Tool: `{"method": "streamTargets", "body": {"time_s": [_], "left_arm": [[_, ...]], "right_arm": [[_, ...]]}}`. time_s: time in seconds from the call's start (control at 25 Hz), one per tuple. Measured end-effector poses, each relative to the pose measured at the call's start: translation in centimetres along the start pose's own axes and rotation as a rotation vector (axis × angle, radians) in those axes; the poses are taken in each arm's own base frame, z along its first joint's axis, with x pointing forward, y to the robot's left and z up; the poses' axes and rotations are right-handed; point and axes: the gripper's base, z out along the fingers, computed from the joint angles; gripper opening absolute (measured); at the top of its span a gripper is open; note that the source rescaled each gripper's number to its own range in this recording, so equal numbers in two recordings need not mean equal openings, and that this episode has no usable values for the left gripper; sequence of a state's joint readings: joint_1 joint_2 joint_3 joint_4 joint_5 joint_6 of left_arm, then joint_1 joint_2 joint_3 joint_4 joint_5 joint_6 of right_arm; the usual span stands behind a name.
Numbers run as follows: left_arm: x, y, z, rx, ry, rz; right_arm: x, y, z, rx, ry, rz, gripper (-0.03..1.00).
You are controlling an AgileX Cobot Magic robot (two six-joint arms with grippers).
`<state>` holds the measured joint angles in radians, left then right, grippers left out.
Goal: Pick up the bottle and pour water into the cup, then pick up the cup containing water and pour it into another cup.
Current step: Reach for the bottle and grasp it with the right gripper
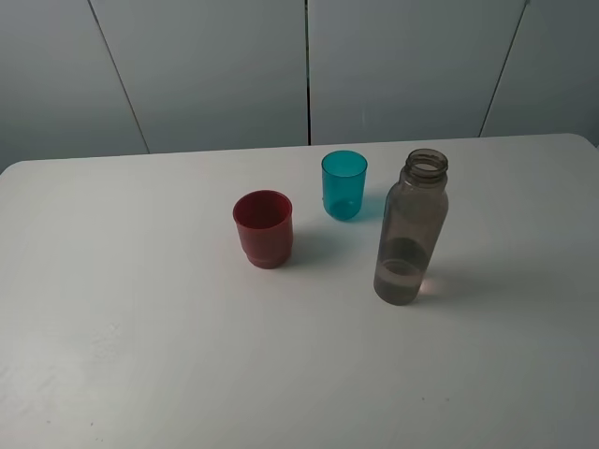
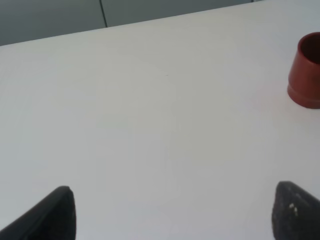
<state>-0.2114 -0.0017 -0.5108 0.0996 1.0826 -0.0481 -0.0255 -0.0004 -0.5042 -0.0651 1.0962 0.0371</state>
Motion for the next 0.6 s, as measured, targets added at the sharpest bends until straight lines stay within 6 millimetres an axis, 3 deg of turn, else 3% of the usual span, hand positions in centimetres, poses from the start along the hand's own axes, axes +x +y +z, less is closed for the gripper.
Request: {"method": "streamTargets", "body": {"time_s": [0.6], "left_arm": [[0.04, -0.09, -0.08, -0.102, 0.005, -0.051]], "right_arm": [[0.00, 0.00, 0.00, 0.000, 0.000, 0.000, 1.00]]}}
